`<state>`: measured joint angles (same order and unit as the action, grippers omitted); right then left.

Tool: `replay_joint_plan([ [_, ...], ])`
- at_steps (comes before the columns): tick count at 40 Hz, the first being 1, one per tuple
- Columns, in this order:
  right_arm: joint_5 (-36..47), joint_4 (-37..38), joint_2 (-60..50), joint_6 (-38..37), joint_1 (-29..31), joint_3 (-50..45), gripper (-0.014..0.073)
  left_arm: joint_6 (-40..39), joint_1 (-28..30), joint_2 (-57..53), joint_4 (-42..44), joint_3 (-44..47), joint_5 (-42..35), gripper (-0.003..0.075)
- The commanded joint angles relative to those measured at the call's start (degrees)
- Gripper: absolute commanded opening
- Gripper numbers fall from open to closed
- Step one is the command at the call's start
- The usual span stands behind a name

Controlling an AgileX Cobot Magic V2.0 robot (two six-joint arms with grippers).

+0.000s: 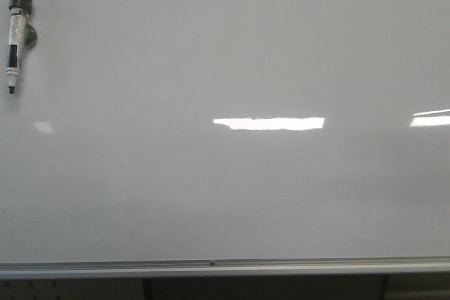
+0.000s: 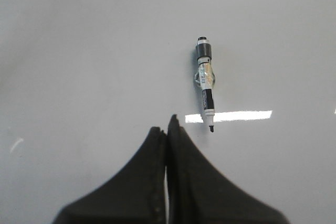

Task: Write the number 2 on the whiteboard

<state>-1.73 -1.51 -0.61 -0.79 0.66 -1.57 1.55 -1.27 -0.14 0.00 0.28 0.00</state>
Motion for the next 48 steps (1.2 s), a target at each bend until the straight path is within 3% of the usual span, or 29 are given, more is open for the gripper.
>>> replay_joint_plan([
  [1,4.9,0.1,-0.9,0.2,0.0,0.0,-0.0069,-0.1,-0.3,-1.2,-0.6,1.3,-4.7,-0.002],
  [12,6.1,0.1,-0.9,0.2,0.0,0.3,-0.0069,-0.1,-0.3,-1.2,-0.6,1.3,-6.4,-0.002],
  [21,-0.4,0.1,-0.9,0.2,0.0,7.6,-0.0069,-0.1,-0.3,-1.0,-0.6,-3.6,-8.4,-0.0019],
  [34,-10.9,0.1,5.1,0.2,0.0,24.1,-0.0069,-0.1,-0.3,2.9,-0.6,-21.6,5.8,-0.0019],
  [48,-18.3,0.1,19.3,0.2,0.0,37.6,-0.0069,-0.1,-0.3,18.7,-0.9,-37.8,18.1,-0.002],
])
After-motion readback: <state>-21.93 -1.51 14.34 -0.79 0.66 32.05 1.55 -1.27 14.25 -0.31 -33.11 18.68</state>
